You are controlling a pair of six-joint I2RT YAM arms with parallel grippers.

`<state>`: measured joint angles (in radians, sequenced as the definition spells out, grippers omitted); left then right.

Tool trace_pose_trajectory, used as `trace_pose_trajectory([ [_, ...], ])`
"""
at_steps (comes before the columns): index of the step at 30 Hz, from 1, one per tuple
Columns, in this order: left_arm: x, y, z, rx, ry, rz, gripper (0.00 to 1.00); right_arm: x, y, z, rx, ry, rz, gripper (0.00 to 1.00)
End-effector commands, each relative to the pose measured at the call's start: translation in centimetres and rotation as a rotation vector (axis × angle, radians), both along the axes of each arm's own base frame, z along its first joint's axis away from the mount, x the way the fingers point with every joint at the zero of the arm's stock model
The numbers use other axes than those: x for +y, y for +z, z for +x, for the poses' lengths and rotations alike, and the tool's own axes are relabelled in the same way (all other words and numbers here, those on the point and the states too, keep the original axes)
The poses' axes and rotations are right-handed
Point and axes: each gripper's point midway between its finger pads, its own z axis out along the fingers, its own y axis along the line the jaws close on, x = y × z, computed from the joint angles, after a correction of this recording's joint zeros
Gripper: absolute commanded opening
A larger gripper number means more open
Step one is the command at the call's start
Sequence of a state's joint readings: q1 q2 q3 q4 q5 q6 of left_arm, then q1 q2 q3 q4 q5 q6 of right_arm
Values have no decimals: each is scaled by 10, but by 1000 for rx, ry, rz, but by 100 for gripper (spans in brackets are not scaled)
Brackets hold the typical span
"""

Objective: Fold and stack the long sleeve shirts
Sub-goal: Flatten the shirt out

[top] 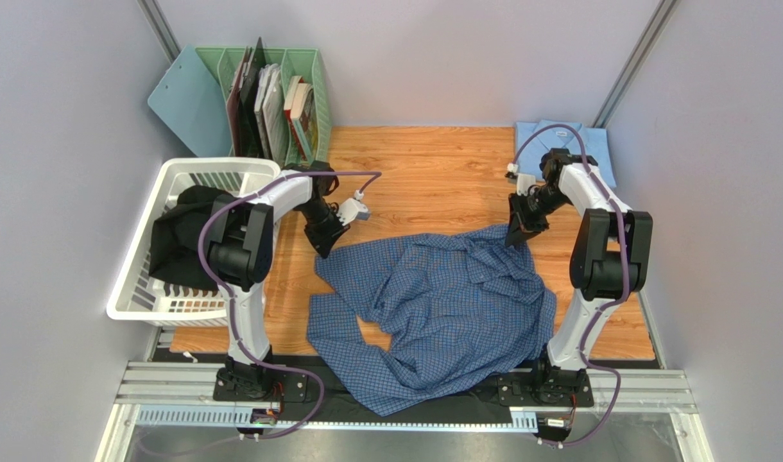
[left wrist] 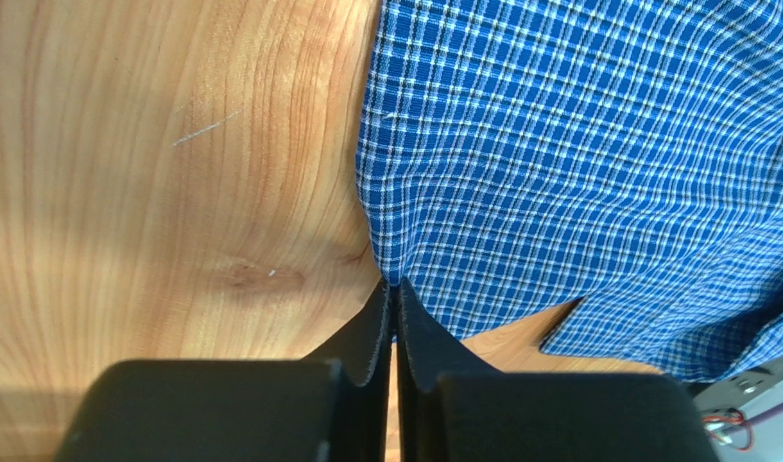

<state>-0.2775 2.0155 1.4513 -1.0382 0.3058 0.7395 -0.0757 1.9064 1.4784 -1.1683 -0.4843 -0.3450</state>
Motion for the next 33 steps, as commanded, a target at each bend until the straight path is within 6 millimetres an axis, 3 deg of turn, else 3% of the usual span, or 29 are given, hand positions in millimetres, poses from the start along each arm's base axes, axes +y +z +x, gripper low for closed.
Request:
trace_pose_trajectory([
  [1, 4, 16, 13, -44, 57, -14, 0, -2, 33, 11, -78, -28, 38, 0],
  [4, 16, 52, 40, -140, 149, -49, 0, -13, 52, 16, -120, -55, 50, 0],
  [5, 15, 79, 55, -212, 168, -90, 0, -16, 61, 19, -141, -63, 56, 0],
  [7, 21, 113, 70, -293, 238, -154, 0, -25, 81, 22, -177, -103, 95, 0],
  [8, 17, 147, 75, -374, 249, -217, 0, -28, 103, 30, -235, -123, 112, 0],
  [9, 18, 165, 85, -454, 262, -246, 0, -31, 118, 33, -269, -150, 157, 0],
  [11, 15, 201, 84, -567, 281, -297, 0, -31, 148, 35, -333, -172, 188, 0],
  [20, 19, 290, 97, -879, 357, -387, 0, -39, 236, 44, -595, -226, 272, 0],
  [22, 15, 303, 96, -880, 338, -409, 0, -40, 248, 49, -634, -242, 276, 0],
  [23, 12, 298, 91, -841, 334, -415, 0, -38, 245, 49, -623, -240, 282, 0],
  [26, 10, 283, 87, -778, 334, -407, 0, -27, 210, 41, -522, -214, 270, 0],
  [28, 10, 262, 79, -723, 327, -390, 0, -21, 180, 35, -450, -203, 254, 0],
  [33, 18, 241, 75, -714, 350, -347, 0, -18, 153, 38, -434, -194, 222, 0],
])
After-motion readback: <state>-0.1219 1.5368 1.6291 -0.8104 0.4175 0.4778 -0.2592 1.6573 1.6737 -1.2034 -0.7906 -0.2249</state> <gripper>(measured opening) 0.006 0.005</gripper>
